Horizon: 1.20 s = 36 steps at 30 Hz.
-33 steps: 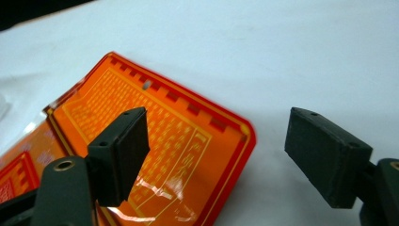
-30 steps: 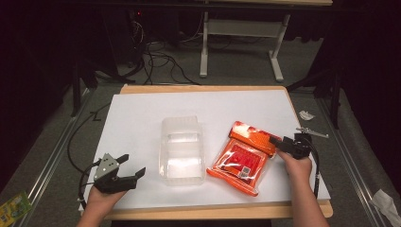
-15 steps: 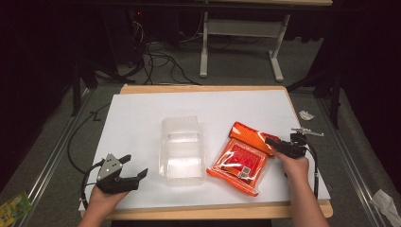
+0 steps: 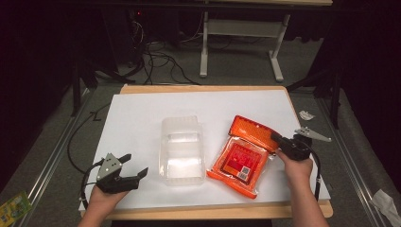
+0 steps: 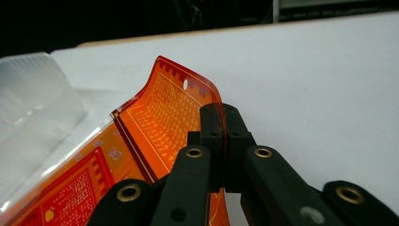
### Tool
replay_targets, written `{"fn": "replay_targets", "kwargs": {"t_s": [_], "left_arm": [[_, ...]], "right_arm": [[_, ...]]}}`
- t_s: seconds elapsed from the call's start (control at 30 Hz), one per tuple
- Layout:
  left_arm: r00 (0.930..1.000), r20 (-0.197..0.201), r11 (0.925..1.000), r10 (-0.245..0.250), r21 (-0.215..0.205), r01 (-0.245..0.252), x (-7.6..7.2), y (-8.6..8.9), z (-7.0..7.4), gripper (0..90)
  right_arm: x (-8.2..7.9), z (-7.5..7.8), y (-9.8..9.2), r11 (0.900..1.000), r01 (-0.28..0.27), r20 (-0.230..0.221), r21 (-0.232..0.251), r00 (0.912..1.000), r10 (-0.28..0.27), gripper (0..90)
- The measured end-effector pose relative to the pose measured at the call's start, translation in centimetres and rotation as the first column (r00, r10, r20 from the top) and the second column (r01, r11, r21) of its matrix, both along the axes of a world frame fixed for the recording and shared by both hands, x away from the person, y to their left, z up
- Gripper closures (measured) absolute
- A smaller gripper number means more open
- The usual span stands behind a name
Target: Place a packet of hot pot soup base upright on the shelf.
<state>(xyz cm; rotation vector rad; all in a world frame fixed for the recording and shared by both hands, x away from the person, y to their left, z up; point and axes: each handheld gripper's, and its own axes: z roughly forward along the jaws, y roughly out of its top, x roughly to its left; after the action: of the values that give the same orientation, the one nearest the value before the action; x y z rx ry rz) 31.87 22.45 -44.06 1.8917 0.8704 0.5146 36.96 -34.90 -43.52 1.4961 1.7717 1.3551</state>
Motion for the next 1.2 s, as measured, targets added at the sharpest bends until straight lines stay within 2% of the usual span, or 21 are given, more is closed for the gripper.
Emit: {"fn": "replay_targets", "kwargs": {"t_s": [0.13, 0.17, 0.23, 0.3, 0.37, 0.4, 0.5, 0.57, 0.6, 0.7, 0.73, 0.77, 0.83, 0.9, 0.93, 0.97, 1.03, 1.07, 1.13, 1.17, 1.2], "left_arm": [[1.0000, 0.002, 1.0000, 0.003, -0.006, -0.003, 0.0, 0.0, 0.0, 19.1], [1.0000, 0.003, 0.9999, 0.004, -0.011, -0.004, 0.0, 0.0, 0.1, 19.1], [1.0000, 0.005, 0.9999, 0.004, -0.011, -0.004, 0.0, 0.0, 0.1, 19.1], [0.9999, 0.009, 0.9999, 0.005, -0.014, -0.005, -0.1, 0.0, 0.2, 19.1], [0.9999, 0.012, 0.9998, 0.005, -0.020, -0.005, -0.1, 0.0, 0.2, 19.1], [0.9999, 0.012, 0.9998, 0.005, -0.020, -0.005, -0.1, 0.0, 0.2, 19.1], [0.9999, 0.012, 0.9998, 0.003, -0.021, -0.003, -0.1, 0.0, 0.2, 19.1], [0.9999, 0.015, 0.9998, 0.003, -0.021, -0.003, -0.1, 0.0, 0.2, 19.1], [0.9999, 0.015, 0.9997, 0.003, -0.023, -0.003, -0.1, 0.0, 0.2, 19.1], [0.9999, 0.016, 0.9996, 0.004, -0.029, -0.003, -0.1, 0.0, 0.3, 19.1], [0.9998, 0.020, 0.9995, 0.004, -0.031, -0.003, -0.2, 0.1, 0.4, 19.1], [0.9997, 0.022, 0.9994, 0.004, -0.034, -0.003, -0.2, 0.0, 0.4, 19.1], [0.9996, 0.028, 0.9992, 0.004, -0.039, -0.003, -0.3, 0.0, 0.5, 19.1], [0.9994, 0.033, 0.9992, 0.001, -0.041, 0.001, -0.4, -0.1, 0.7, 19.1], [0.9994, 0.036, 0.9991, 0.001, -0.042, 0.001, -0.4, -0.2, 0.7, 19.1], [0.9993, 0.038, 0.9992, -0.002, -0.040, 0.004, -0.4, -0.2, 0.7, 19.1], [0.9991, 0.042, 0.9992, -0.006, -0.040, 0.007, -0.5, -0.4, 0.8, 19.1], [0.9991, 0.043, 0.9992, -0.009, -0.038, 0.010, -0.5, -0.4, 0.9, 19.1], [0.9990, 0.044, 0.9992, -0.011, -0.039, 0.013, -0.6, -0.5, 0.9, 19.1], [0.9990, 0.043, 0.9989, -0.016, -0.044, 0.018, -0.6, -0.6, 1.0, 19.2], [0.9990, 0.043, 0.9989, -0.016, -0.044, 0.018, -0.6, -0.6, 1.0, 19.2]], "right_arm": [[-1.3, 1.9, 0.6, 1.000, -0.011, 0.074, -0.016, 0.9972, 0.012, 90.0], [-1.9, 2.9, 1.1, 1.000, -0.017, 0.113, -0.020, 0.9934, 0.019, 90.0], [-2.2, 3.3, 1.3, 1.000, -0.021, 0.131, -0.019, 0.9911, 0.023, 90.0], [-2.7, 4.3, 1.8, 0.999, -0.030, 0.169, -0.020, 0.9851, 0.033, 90.0], [-3.4, 5.5, 2.7, 0.998, -0.049, 0.214, -0.032, 0.9752, 0.055, 90.0], [-3.4, 5.5, 2.7, 0.998, -0.049, 0.214, -0.032, 0.9752, 0.055, 90.0], [-4.0, 6.6, 3.6, 0.997, -0.073, 0.253, -0.038, 0.9641, 0.080, 90.0], [-4.5, 7.5, 4.4, 0.994, -0.097, 0.286, -0.043, 0.9525, 0.106, 90.0], [-4.5, 7.5, 4.4, 0.994, -0.097, 0.286, -0.043, 0.9525, 0.106, 90.0], [-5.1, 8.2, 5.1, 0.991, -0.123, 0.312, -0.052, 0.9408, 0.133, 90.0], [-5.4, 8.6, 5.5, 0.989, -0.140, 0.326, -0.055, 0.9333, 0.151, 90.0], [-5.4, 8.6, 5.5, 0.989, -0.140, 0.326, -0.055, 0.9333, 0.151, 90.0], [-5.8, 8.9, 5.8, 0.986, -0.155, 0.338, -0.065, 0.9261, 0.168, 90.0], [-6.1, 9.2, 6.1, 0.983, -0.169, 0.352, -0.072, 0.9178, 0.183, 90.0], [-6.5, 9.5, 6.4, 0.980, -0.184, 0.367, -0.081, 0.9084, 0.200, 90.0], [-6.5, 9.5, 6.4, 0.980, -0.184, 0.367, -0.081, 0.9084, 0.200, 90.0], [-7.1, 10.0, 6.8, 0.975, -0.205, 0.386, -0.085, 0.8954, 0.222, 90.0], [-7.1, 10.0, 6.8, 0.975, -0.205, 0.386, -0.085, 0.8954, 0.222, 90.0], [-7.5, 10.5, 7.1, 0.971, -0.222, 0.400, -0.088, 0.8849, 0.239, 90.0], [-7.9, 10.8, 7.3, 0.968, -0.237, 0.410, -0.086, 0.8767, 0.251, 90.0], [-7.9, 10.8, 7.3, 0.968, -0.237, 0.410, -0.086, 0.8767, 0.251, 90.0]]}}
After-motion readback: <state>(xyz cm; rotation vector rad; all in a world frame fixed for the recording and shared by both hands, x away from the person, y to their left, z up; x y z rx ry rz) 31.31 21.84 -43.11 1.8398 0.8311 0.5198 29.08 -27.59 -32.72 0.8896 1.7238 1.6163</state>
